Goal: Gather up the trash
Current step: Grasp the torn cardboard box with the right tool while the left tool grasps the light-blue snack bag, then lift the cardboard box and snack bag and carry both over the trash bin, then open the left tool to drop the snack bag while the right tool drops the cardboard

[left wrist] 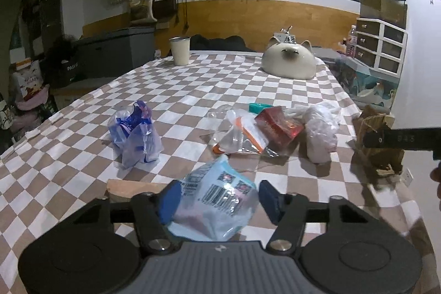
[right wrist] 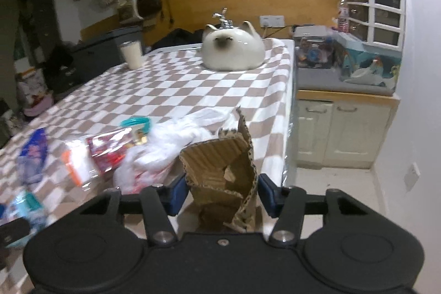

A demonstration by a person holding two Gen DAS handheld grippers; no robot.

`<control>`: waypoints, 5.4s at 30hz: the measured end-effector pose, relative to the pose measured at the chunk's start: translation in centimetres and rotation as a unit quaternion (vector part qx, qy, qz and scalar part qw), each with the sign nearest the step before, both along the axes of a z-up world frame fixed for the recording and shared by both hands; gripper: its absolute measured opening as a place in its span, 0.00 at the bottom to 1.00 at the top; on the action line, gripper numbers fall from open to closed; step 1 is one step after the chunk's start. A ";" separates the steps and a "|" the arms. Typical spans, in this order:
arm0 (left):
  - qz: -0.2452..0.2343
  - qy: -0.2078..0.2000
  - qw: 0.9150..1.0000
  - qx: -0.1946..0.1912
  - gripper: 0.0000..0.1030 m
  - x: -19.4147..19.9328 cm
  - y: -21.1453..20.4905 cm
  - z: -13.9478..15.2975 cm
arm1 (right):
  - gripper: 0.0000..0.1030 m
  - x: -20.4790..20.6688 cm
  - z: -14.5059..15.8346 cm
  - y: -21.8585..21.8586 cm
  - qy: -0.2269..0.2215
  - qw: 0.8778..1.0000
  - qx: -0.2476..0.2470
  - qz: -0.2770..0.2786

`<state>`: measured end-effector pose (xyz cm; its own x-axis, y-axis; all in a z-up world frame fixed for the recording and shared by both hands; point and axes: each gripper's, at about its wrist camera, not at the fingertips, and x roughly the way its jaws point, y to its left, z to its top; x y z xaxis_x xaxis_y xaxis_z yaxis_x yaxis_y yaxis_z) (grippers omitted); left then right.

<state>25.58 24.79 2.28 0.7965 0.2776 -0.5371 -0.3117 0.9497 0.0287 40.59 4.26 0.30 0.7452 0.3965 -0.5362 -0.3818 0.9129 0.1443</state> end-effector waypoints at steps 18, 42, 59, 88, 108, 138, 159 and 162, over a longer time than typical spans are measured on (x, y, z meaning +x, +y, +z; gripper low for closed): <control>0.015 -0.002 1.000 -0.027 0.69 -2.6 0.3 -1.7 | 0.52 -10.3 1.6 -2.7 -0.015 0.995 0.044 0.086; 0.023 -0.016 0.999 -0.041 0.47 -5.8 -1.6 -0.2 | 0.51 -13.6 1.3 -4.6 -0.018 0.995 0.047 0.091; -0.029 -0.066 0.997 -0.027 0.46 -10.4 -8.5 3.9 | 0.51 -18.4 3.6 -10.0 -0.067 0.995 0.048 0.062; -0.233 0.014 0.971 -0.057 0.46 -3.3 -30.4 -4.5 | 0.51 -19.3 -5.2 -30.6 -0.002 0.992 0.037 -0.122; -0.234 0.158 0.954 -0.103 0.46 5.9 -33.9 -22.3 | 0.51 -13.2 -21.0 -34.3 0.152 0.969 0.057 -0.186; -0.223 0.292 0.923 -0.117 0.46 15.5 -33.4 -42.9 | 0.54 0.3 -44.1 -30.2 0.349 0.908 0.067 -0.222; -0.263 0.283 0.917 -0.103 0.80 15.2 -35.2 -43.1 | 0.57 1.9 -42.3 -30.2 0.308 0.929 0.059 -0.194; -0.267 0.286 0.916 -0.090 0.84 14.9 -35.3 -42.6 | 0.58 2.2 -42.1 -30.3 0.311 0.930 0.055 -0.190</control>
